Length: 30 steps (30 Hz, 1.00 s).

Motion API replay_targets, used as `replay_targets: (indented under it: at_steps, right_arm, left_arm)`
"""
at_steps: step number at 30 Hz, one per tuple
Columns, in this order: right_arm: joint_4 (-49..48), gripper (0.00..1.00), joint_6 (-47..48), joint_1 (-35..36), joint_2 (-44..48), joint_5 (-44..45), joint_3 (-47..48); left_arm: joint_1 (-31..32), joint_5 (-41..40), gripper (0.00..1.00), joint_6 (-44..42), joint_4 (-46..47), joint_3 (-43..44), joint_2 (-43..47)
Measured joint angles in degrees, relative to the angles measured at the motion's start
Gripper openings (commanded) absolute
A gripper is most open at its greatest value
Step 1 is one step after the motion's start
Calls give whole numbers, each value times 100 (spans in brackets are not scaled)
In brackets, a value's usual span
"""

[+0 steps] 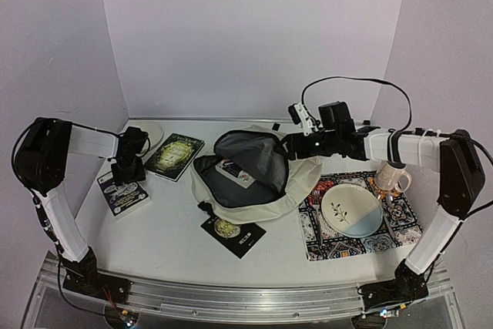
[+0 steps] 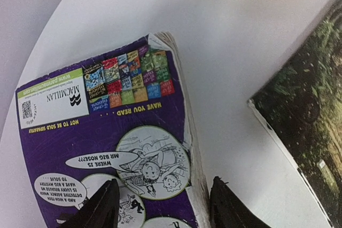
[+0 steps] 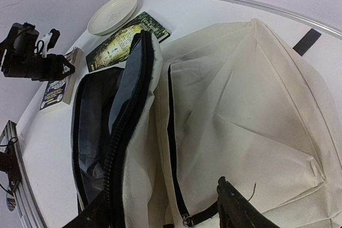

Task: Pack the student bag
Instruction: Place the largest pocket of the student bag, then move the book to the center of the board.

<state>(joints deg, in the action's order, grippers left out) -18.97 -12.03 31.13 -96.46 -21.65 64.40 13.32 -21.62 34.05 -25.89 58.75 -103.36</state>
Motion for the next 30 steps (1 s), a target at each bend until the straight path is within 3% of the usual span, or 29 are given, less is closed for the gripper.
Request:
replay_targets:
  at_steps: [9,16,20,23,30]
  right_arm:
    - [-77,62,-2,16,379,-2,-141]
    - [-82,64,-2,54,447,-2,-165]
    - [-82,66,-4,107,608,2,-287]
    - [-81,68,-2,181,757,24,-360]
    - [-34,71,-31,504,1194,238,-605]
  left_arm:
    - [1661,-309,53,393,83,-590,358]
    - [3171,366,65,1046,-97,-790,862]
    - [3236,1050,80,1315,-421,-790,1196]
    - [3137,1244,84,1404,-726,-790,1500]
    - [2151,1298,93,1267,-848,-1024,1861]
